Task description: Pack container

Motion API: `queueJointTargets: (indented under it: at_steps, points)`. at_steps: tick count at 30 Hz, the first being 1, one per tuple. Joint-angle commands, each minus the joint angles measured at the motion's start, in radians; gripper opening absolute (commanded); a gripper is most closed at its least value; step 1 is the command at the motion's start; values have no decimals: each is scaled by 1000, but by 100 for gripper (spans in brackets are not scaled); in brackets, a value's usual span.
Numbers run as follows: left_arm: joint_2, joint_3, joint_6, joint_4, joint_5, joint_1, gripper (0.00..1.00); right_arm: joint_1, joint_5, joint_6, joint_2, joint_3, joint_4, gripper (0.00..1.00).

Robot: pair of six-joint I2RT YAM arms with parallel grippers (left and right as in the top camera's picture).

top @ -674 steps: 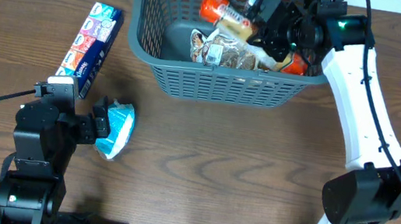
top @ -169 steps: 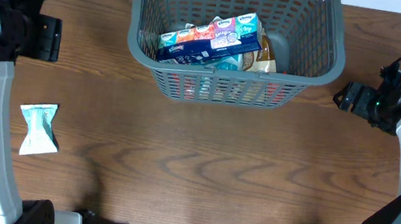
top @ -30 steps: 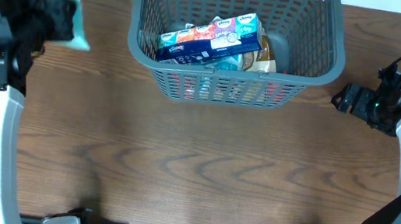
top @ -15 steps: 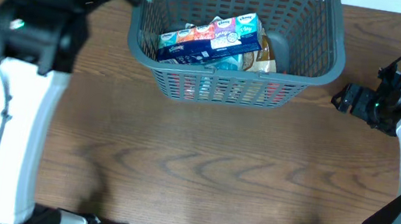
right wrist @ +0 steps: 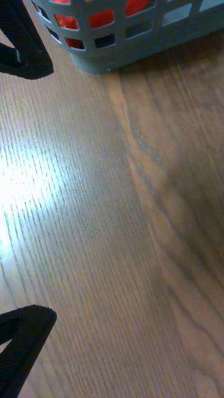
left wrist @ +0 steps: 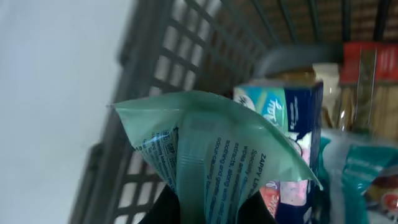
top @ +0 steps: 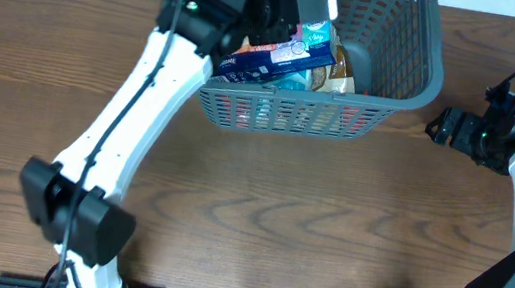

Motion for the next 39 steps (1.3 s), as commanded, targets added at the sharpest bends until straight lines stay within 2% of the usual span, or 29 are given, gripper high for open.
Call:
queueJointTargets:
  at_steps: [1,6,7,8,9,13,18,22,26,31,34,35,39]
  points:
    - [26,19,71,5,-14,-3,6,4,-7,-18,0,-2,0,99]
    - [42,19,75,5,-16,-5,6,4,-7,-18,0,-2,0,99]
    - [42,19,74,5,-16,-5,12,4,-7,-18,0,-2,1,99]
    - [42,19,74,5,-16,-5,35,4,-7,-18,0,-2,1,99]
    - [42,19,74,5,-16,-4,48,4,-7,-18,0,-2,1,99]
    - [42,19,74,4,-16,-4,71,4,-7,-18,0,-2,1,99]
    - [42,19,51,-6,-18,-2,76,4,-7,-18,0,-2,2,99]
    - [28,19,-60,-3,-39,10,80,4,-7,-19,0,-2,9,99]
    - [-3,19,-106,28,-48,29,81,4,-7,-18,0,-2,13,99]
    - [-72,19,-187,176,-237,54,82,4,-7,-18,0,-1,13,99]
    - [-116,19,-264,212,-331,100,91,4,-7,-24,0,-1,19,99]
    - [-133,19,-308,213,-364,127,99,4,-5,-34,0,0,24,99]
    - [-184,19,-494,210,-468,240,99,3,15,-89,-1,20,62,99]
